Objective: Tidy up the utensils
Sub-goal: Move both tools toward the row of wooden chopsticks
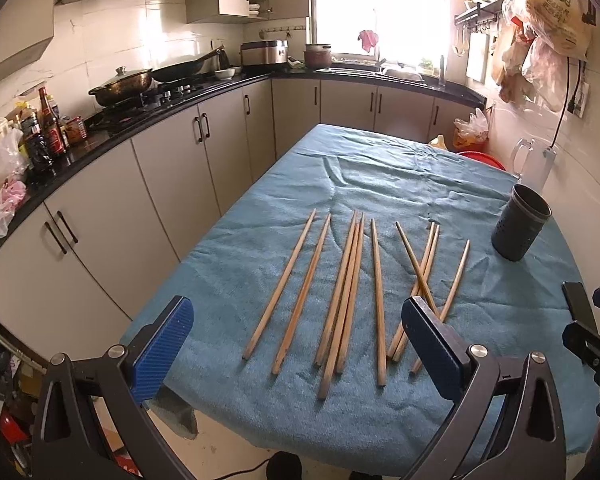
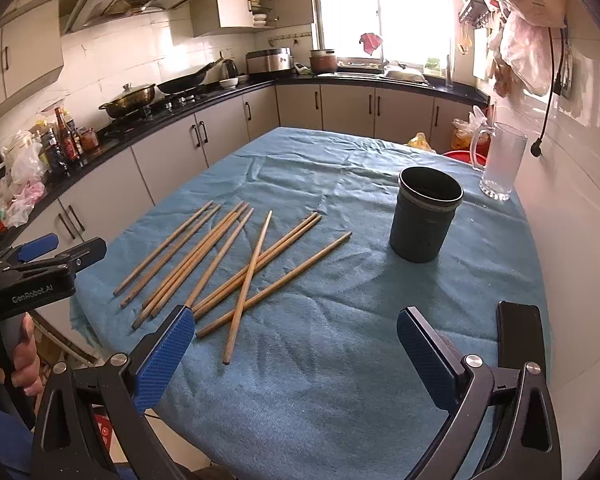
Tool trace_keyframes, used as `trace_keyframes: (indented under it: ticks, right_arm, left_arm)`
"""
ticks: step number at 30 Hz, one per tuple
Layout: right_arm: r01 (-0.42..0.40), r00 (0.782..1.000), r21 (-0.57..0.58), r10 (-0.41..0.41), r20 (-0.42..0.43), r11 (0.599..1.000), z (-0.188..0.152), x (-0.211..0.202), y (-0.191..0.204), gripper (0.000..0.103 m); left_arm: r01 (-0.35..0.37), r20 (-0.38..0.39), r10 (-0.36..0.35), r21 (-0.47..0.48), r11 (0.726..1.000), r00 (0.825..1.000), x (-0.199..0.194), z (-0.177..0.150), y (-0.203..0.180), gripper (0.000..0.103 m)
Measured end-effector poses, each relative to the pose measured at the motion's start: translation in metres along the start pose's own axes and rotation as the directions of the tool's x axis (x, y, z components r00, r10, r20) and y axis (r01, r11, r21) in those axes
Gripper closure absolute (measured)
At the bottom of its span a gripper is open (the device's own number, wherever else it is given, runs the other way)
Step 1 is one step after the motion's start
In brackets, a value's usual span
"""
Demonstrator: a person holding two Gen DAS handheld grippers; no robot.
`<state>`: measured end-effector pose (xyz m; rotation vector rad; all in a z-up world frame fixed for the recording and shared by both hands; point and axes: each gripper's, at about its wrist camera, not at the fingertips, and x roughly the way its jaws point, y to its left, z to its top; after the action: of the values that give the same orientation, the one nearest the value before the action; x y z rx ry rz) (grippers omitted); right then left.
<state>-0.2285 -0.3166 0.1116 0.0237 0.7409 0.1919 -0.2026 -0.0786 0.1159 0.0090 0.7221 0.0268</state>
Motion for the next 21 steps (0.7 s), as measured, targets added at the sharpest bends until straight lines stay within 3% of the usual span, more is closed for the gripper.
trace_keyframes:
  ticks: [13,21]
  right_arm:
    - [0.032,0.999,0.031,-0.031,-0.033,0.999,0.011,0.020,0.011,0.000]
    - [0.022,0.993,0.111,-0.009,-0.117,0.994,0.027,0.049,0.010,0.004]
  left_arm:
    - [0.042,-0.041,-0.042,0.004,0.999,0.998,0.028,0.014,0.022,0.000]
    - [0.119,-0.164,-0.110,0.046,0.992,0.980,0.067,0.026,0.041,0.000]
